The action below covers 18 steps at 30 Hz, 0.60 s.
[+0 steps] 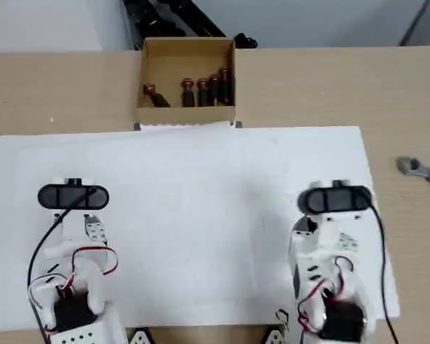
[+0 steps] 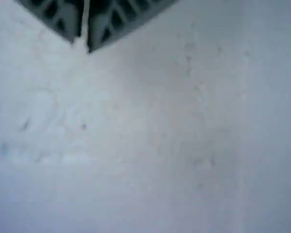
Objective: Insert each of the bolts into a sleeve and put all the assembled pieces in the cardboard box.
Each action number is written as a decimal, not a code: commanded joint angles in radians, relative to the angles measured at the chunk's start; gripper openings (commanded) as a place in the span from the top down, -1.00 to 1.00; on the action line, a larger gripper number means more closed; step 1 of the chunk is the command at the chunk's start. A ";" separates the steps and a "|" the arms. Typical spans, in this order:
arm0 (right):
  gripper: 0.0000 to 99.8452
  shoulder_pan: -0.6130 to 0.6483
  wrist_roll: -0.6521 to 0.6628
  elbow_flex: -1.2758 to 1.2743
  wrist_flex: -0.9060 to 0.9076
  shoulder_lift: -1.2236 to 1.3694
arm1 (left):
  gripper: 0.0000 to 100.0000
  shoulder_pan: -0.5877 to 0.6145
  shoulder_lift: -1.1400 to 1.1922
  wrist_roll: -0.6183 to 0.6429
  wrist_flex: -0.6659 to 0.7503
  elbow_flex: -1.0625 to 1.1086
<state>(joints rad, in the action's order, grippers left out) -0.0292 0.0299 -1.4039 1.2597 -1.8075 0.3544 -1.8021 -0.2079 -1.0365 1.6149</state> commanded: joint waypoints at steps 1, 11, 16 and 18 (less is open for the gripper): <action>0.98 -0.005 0.017 -0.069 -0.077 -0.010 | 0.99 0.006 -0.014 0.051 0.015 0.001; 0.98 -0.012 0.011 -0.227 -0.159 -0.008 | 0.99 -0.035 -0.014 0.052 0.025 0.035; 0.98 -0.012 0.011 -0.227 -0.159 -0.008 | 0.99 -0.048 -0.014 0.051 0.025 0.035; 0.98 -0.012 0.011 -0.227 -0.159 -0.008 | 0.99 -0.044 -0.014 0.051 0.025 0.035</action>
<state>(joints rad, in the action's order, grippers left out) -0.0307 0.0361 -1.6372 1.1216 -1.8044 0.3115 -1.8021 -0.1588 -1.0273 1.6548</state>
